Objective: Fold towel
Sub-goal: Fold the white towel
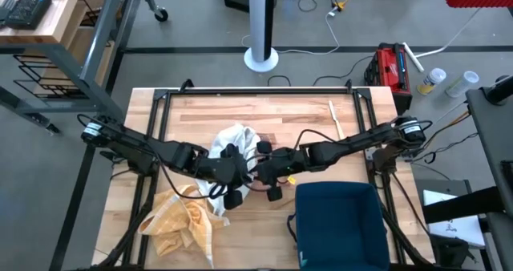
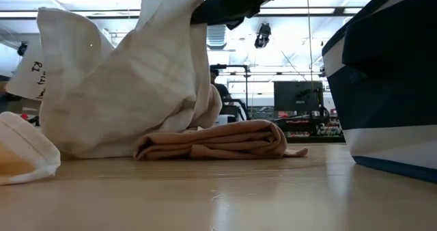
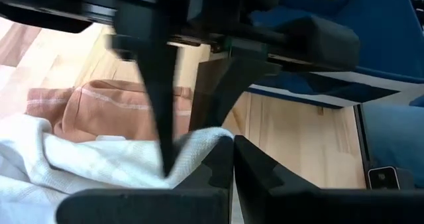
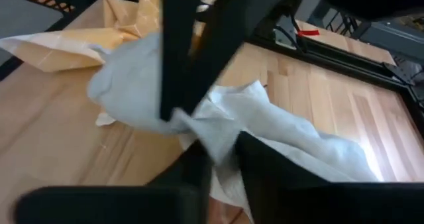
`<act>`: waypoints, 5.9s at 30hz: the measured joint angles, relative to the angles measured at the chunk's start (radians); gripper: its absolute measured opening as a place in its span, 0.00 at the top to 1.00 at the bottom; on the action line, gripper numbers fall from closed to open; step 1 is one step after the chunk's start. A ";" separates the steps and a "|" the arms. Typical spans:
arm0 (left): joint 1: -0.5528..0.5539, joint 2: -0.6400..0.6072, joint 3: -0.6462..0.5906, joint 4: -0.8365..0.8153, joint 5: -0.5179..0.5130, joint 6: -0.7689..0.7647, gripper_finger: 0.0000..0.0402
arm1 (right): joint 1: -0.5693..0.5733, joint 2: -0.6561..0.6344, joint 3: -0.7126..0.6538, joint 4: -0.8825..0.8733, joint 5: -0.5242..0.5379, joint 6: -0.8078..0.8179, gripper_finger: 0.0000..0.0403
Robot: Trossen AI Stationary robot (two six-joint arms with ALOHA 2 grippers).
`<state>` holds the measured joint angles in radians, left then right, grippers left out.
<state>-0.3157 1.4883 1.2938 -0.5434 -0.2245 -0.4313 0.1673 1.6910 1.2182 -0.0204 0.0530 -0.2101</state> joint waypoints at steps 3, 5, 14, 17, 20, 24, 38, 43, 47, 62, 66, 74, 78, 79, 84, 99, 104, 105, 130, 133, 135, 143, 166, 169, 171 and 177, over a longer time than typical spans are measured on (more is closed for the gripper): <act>0.000 -0.001 0.000 -0.002 -0.002 0.000 0.99 | -0.001 -0.010 0.000 -0.010 0.000 0.012 0.98; 0.000 -0.005 0.001 -0.003 -0.002 0.000 0.98 | -0.007 -0.023 0.000 -0.014 0.001 0.034 0.99; -0.002 -0.048 0.002 -0.086 -0.035 0.010 0.92 | -0.022 -0.199 -0.003 -0.208 0.139 0.097 1.00; -0.003 -0.051 0.002 -0.129 -0.059 0.007 0.90 | -0.024 -0.280 -0.030 -0.228 0.139 0.133 1.00; -0.003 -0.051 -0.002 -0.185 -0.071 -0.012 0.88 | -0.024 -0.379 -0.076 -0.222 0.131 0.151 1.00; -0.004 -0.045 -0.032 -0.213 -0.091 -0.042 0.85 | -0.024 -0.527 -0.168 -0.164 0.123 0.170 1.00; -0.003 -0.042 -0.286 0.360 -0.149 -0.007 0.66 | -0.024 -0.795 -0.339 -0.071 0.132 0.227 1.00; 0.014 -0.042 -0.368 0.474 -0.299 -0.072 0.56 | -0.024 -0.781 -0.340 -0.047 0.132 0.235 1.00; 0.054 -0.041 -0.423 0.516 -0.329 -0.144 0.49 | -0.024 -0.760 -0.341 -0.025 0.132 0.235 1.00; 0.159 -0.041 -0.514 0.800 -0.074 0.014 0.51 | -0.031 -0.679 -0.340 0.205 0.228 0.148 1.00; 0.159 -0.041 -0.510 0.790 -0.045 0.040 0.56 | -0.062 -0.673 -0.338 0.334 0.232 0.116 1.00; 0.161 -0.042 -0.515 0.771 -0.105 0.150 0.65 | -0.126 -0.644 -0.172 0.303 0.147 0.138 1.00; 0.161 -0.063 -0.491 0.769 -0.106 0.217 0.69 | -0.142 -0.593 -0.016 0.205 0.118 0.130 1.00; 0.160 -0.072 -0.480 0.767 -0.106 0.238 0.70 | -0.146 -0.577 0.026 0.180 0.107 0.129 1.00; 0.160 -0.148 -0.416 0.697 -0.106 0.373 0.74 | -0.158 -0.475 0.256 0.039 0.072 0.132 1.00; 0.157 -0.252 -0.377 0.520 -0.067 0.471 0.78 | -0.302 -0.165 0.888 -0.283 0.078 0.174 1.00; 0.153 -0.167 -0.377 0.568 -0.064 0.534 0.67 | -0.343 -0.093 1.005 -0.330 0.076 0.215 1.00; 0.153 -0.150 -0.377 0.581 -0.063 0.539 0.63 | -0.347 -0.080 1.025 -0.336 0.076 0.215 1.00; 0.148 -0.149 -0.372 0.452 -0.040 0.366 0.28 | -0.363 -0.025 1.092 -0.525 0.210 0.066 1.00; 0.153 -0.149 -0.372 0.456 -0.068 0.363 0.27 | -0.363 -0.025 1.092 -0.525 0.210 0.067 1.00; 0.157 -0.149 -0.372 0.458 -0.129 0.367 0.27 | -0.362 -0.025 1.092 -0.525 0.210 0.074 1.00; 0.172 -0.149 -0.372 0.560 -0.442 0.433 0.39 | -0.362 -0.025 1.092 -0.550 0.201 0.103 1.00; 0.090 -0.192 0.121 0.152 -0.695 0.760 1.00 | -0.355 -0.103 1.097 -1.436 0.157 0.171 0.92; 0.091 -0.152 0.298 -0.068 -0.610 0.707 1.00 | -0.348 -0.106 1.096 -1.530 0.157 0.217 0.84; 0.090 -0.123 0.417 -0.201 -0.564 0.637 1.00 | -0.340 -0.107 1.092 -1.551 0.157 0.243 0.79; 0.094 -0.015 0.720 -0.531 -0.504 0.357 1.00 | -0.291 -0.134 1.053 -1.549 0.147 0.262 0.69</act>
<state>-0.2218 1.4732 2.0137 -1.0744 -0.7287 -0.0741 -0.1235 1.5572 2.2710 -1.5696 0.2002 0.0524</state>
